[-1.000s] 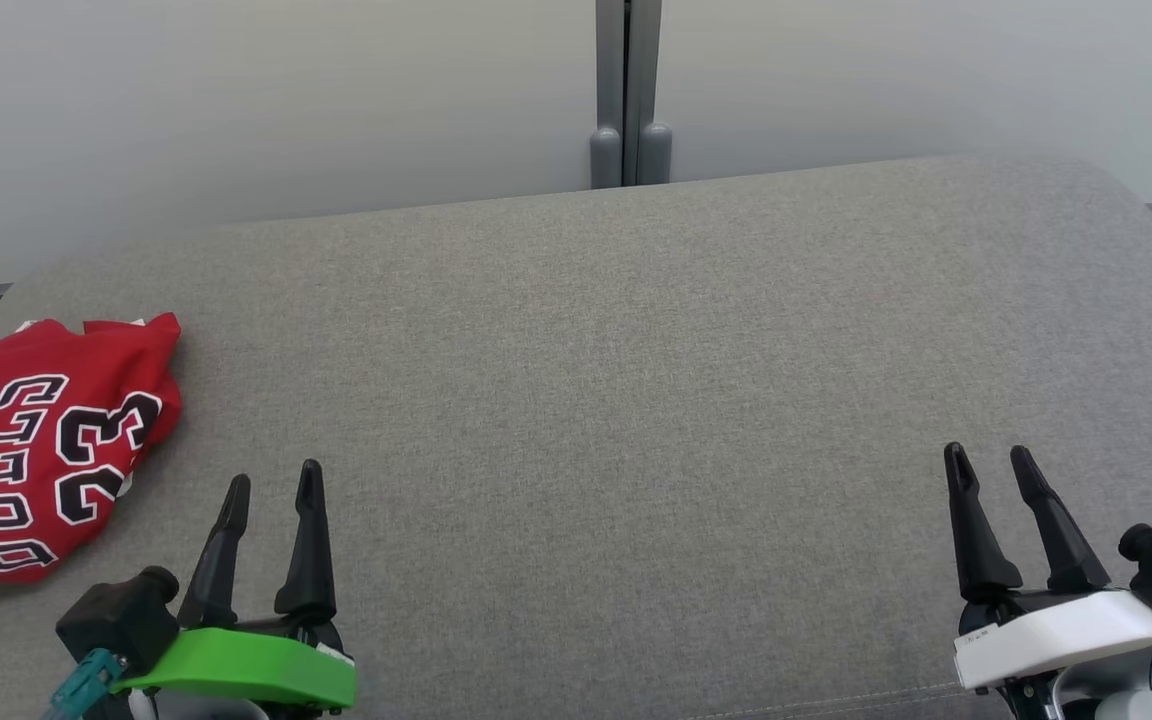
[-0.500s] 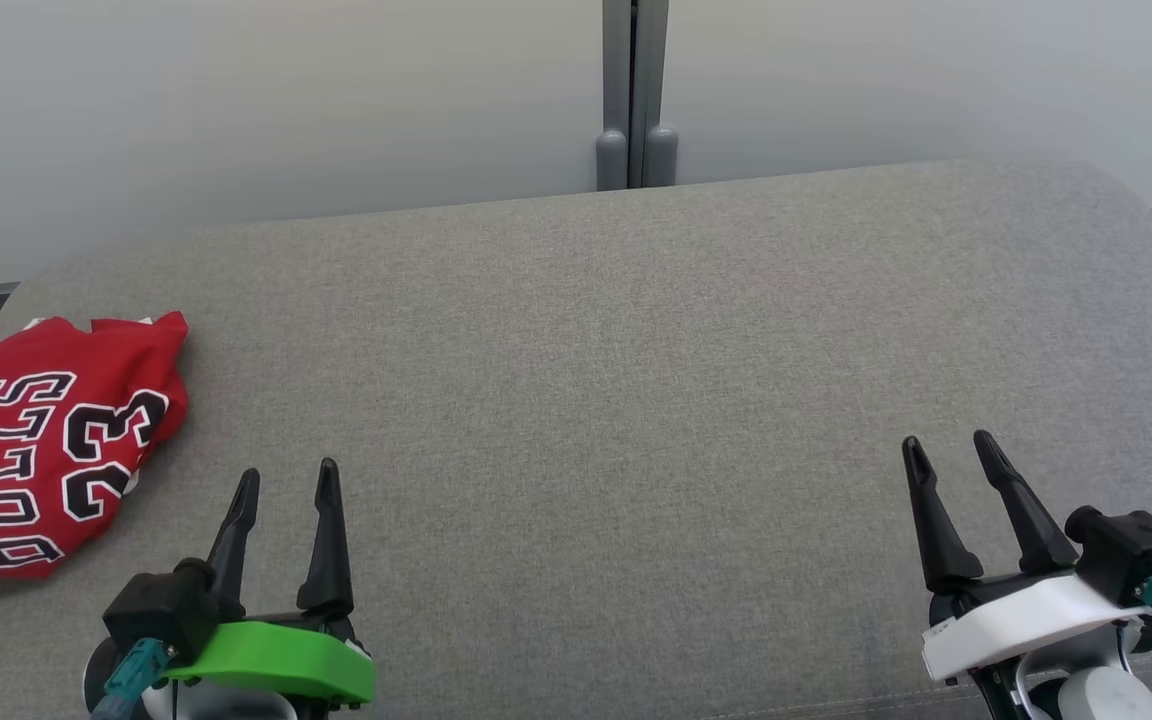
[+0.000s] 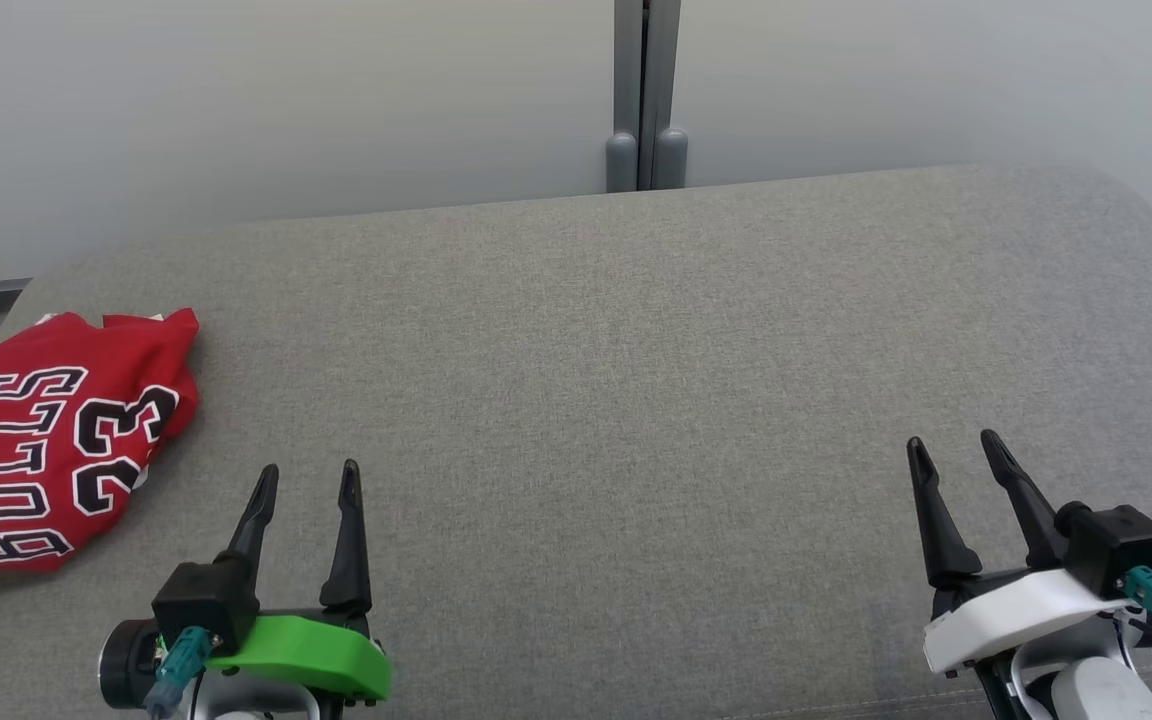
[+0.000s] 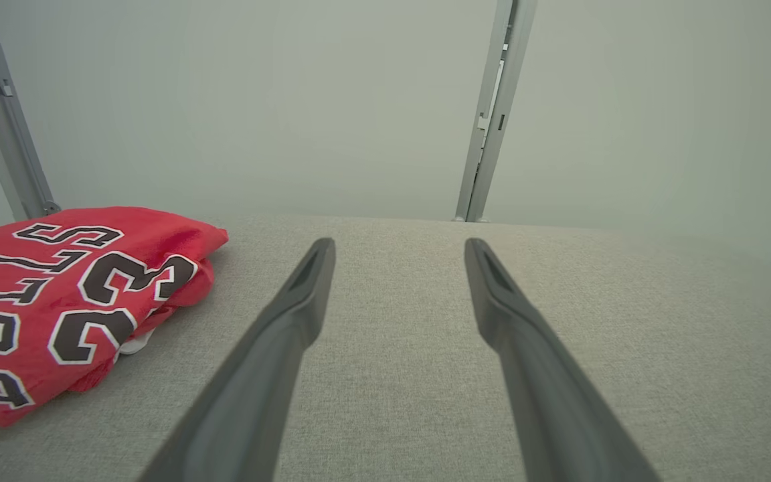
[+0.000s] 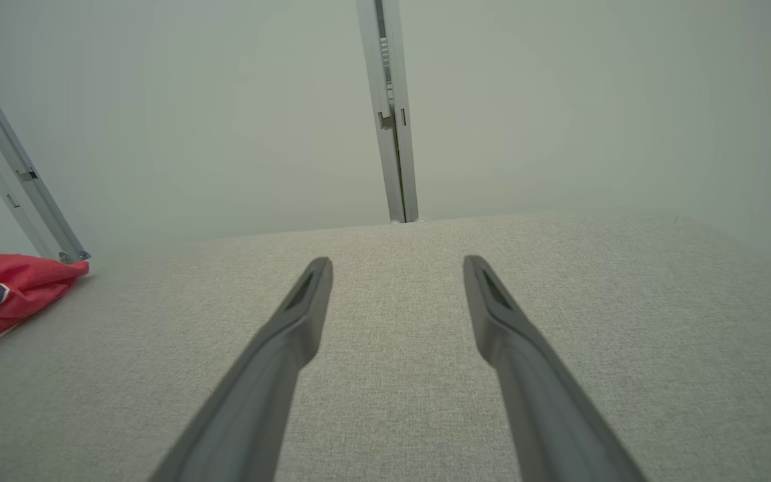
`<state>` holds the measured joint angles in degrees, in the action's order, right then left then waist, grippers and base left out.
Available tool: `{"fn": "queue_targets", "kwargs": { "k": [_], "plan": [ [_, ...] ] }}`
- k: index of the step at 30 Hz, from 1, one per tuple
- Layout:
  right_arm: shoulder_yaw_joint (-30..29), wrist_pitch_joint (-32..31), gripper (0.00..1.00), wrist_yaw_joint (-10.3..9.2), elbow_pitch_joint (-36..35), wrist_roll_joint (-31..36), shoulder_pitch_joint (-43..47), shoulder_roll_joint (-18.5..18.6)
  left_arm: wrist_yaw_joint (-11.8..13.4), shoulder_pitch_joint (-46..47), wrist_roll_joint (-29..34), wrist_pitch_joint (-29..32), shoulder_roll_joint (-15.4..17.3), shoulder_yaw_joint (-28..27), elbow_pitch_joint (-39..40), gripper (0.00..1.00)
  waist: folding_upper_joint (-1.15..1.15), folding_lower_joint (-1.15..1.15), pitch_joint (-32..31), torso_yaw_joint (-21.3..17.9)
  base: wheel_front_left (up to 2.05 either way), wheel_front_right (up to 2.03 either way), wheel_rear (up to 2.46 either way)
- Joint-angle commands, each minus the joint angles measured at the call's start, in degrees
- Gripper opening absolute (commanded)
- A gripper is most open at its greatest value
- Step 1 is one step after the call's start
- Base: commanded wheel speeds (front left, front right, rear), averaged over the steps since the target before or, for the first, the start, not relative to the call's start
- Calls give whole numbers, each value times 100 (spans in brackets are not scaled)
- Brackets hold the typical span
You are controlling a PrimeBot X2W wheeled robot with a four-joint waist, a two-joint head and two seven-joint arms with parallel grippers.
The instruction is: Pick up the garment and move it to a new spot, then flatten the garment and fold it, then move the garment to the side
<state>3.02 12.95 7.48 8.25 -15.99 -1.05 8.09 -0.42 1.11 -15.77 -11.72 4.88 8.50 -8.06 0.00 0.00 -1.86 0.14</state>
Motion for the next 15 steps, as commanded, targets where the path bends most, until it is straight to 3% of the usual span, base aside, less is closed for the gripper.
{"fn": "queue_targets", "kwargs": {
  "k": [1,15],
  "plan": [
    [2,60,100,2,57,159,-117,19,37,170,141,-63,38,23,-73,100,0,0,-3,-1,0,0,0],
    [-14,161,100,2,493,738,-378,11,206,408,527,-23,-10,137,-557,100,0,0,-26,-5,0,0,0]
  ]
}}
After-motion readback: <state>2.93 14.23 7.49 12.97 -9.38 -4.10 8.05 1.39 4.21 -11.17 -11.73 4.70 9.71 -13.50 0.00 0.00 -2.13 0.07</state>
